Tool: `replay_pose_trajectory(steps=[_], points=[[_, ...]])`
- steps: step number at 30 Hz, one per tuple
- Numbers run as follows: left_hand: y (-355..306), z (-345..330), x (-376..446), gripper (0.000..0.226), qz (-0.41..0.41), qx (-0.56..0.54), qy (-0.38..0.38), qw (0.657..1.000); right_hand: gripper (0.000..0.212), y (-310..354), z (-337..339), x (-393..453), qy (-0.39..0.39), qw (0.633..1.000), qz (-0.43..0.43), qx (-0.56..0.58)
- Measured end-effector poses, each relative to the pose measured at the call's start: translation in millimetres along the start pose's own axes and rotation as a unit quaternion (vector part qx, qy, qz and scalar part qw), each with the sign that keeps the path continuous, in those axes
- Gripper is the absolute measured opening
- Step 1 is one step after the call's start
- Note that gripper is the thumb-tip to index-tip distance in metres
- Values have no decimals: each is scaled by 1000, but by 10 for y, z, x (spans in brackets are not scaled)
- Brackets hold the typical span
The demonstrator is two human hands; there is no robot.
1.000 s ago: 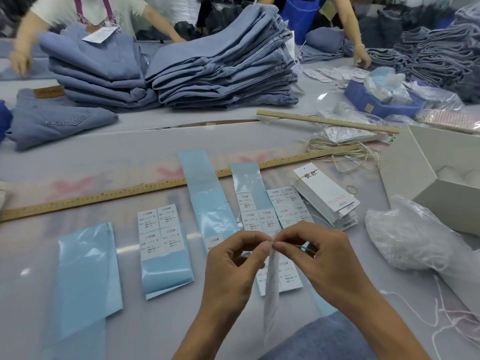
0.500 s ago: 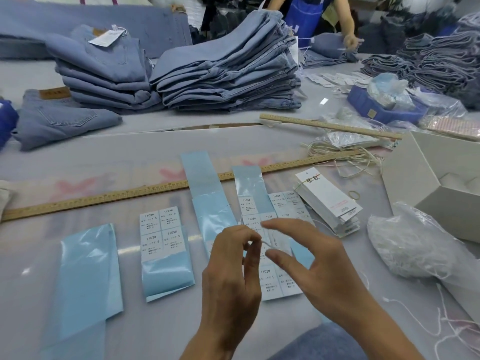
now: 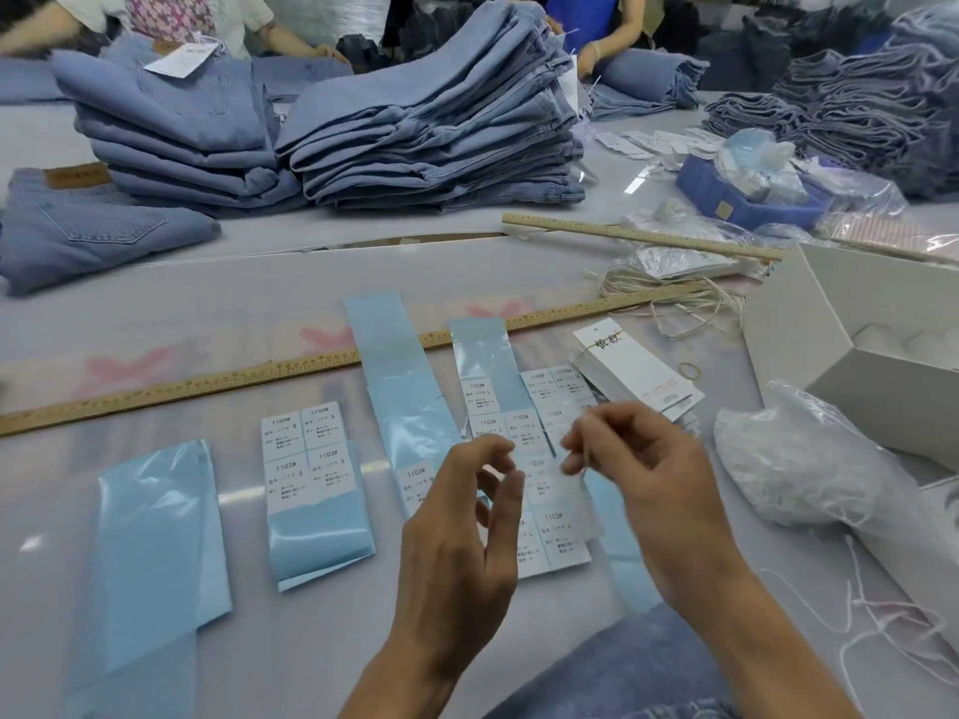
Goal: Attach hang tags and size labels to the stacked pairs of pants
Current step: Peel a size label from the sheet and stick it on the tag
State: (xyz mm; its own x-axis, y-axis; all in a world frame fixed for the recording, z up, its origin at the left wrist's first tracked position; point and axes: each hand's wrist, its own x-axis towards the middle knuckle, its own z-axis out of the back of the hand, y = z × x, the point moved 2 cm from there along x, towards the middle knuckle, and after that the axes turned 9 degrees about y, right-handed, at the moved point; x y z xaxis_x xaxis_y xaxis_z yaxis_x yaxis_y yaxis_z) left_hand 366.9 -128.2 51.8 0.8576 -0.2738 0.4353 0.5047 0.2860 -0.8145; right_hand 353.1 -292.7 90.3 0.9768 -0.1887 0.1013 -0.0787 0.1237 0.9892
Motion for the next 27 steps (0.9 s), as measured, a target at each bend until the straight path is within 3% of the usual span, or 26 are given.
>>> replay_pose_trajectory(steps=[3,5,6,9,12,15,20,24,27], points=[[-93,4,-21,15,-16,0,70,997,11,-27,316,-36,-257,962,-40,85],[-200,-33,-58,20,-29,-31,188,981,11,125,525,-87,-370,928,39,33],[-262,-60,-91,23,-34,-43,253,966,10,233,594,-114,-384,919,88,-6],[-441,-163,-205,35,-67,-18,404,912,10,509,642,-168,-292,930,161,-155],[-593,-244,-291,44,-118,27,458,880,6,626,571,-204,-116,934,102,-322],[-647,-239,-292,50,-95,10,485,869,7,718,560,-296,-20,911,34,-410],[-762,-143,-292,41,-83,10,467,880,7,824,572,-826,7,933,16,-360],[-906,-145,-365,42,-38,28,435,899,6,724,598,-1355,-23,952,-11,-305],[-948,-241,-458,23,22,23,415,909,17,635,599,-1670,-39,942,-25,-332]])
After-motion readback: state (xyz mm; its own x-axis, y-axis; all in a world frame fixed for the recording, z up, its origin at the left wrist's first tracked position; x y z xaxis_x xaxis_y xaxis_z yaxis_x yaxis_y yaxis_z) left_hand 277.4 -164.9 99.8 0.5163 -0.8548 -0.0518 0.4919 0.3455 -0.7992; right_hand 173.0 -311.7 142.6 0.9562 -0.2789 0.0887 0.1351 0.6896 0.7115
